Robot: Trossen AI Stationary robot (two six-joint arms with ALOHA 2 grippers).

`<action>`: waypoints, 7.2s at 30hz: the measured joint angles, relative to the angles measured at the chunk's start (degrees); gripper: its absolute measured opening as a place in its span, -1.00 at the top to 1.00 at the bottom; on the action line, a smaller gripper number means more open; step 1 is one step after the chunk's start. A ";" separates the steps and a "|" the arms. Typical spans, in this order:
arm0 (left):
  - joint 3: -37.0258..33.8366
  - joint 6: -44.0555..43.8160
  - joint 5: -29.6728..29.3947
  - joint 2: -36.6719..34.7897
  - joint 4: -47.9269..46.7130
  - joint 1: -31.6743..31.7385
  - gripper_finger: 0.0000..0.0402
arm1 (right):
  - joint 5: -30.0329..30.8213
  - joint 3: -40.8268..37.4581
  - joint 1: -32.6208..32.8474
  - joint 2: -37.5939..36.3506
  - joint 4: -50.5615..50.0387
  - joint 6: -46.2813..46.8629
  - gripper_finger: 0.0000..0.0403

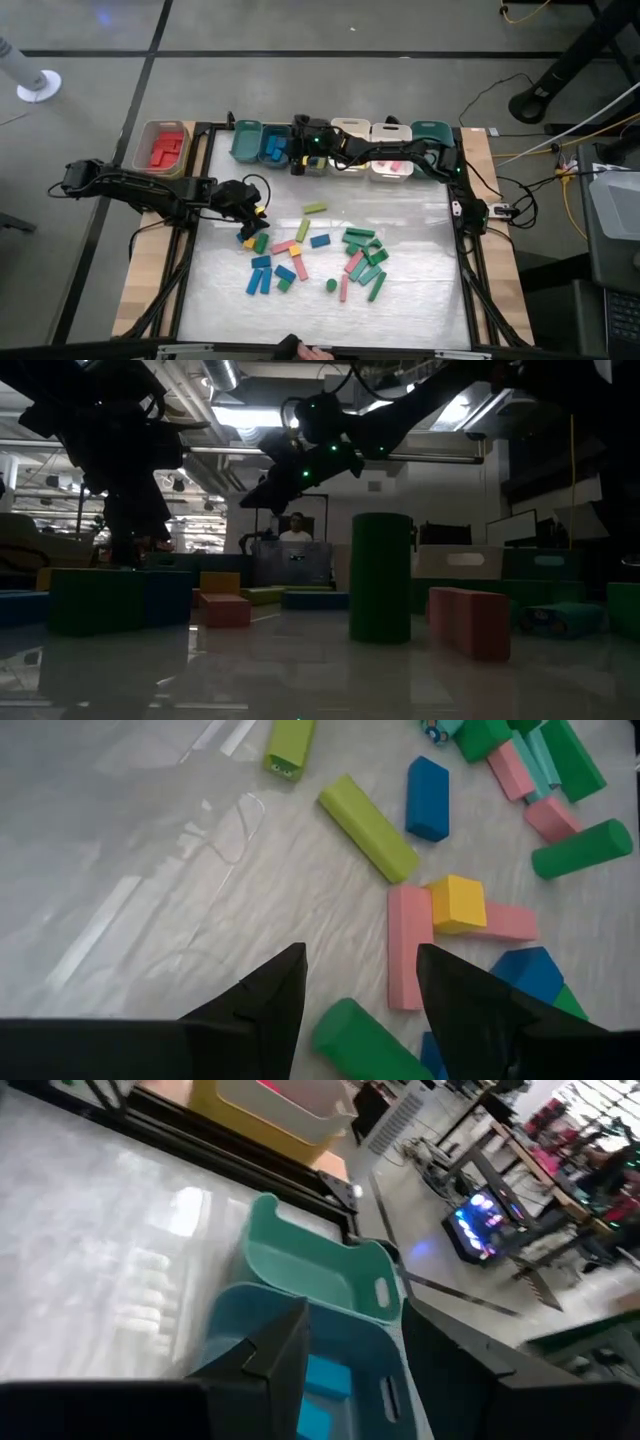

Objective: Sort blocks
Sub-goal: Put the blue block into the blue bin

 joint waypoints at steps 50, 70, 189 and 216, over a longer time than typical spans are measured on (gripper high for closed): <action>-0.02 3.53 -7.48 0.02 -0.12 0.20 0.11 | 1.91 17.57 -6.80 -2.25 -39.10 45.23 0.19; -0.02 8.21 -7.52 0.02 -0.17 0.20 0.11 | -2.51 19.94 -6.78 5.39 -52.02 59.06 0.19; 63.30 -19.27 -2.04 61.81 -21.29 29.56 0.11 | 10.82 38.60 -24.75 -7.15 -94.53 19.88 0.19; 63.30 -29.89 -0.70 66.46 -20.35 29.14 0.11 | -0.47 38.60 -29.03 -7.15 -90.21 14.74 0.19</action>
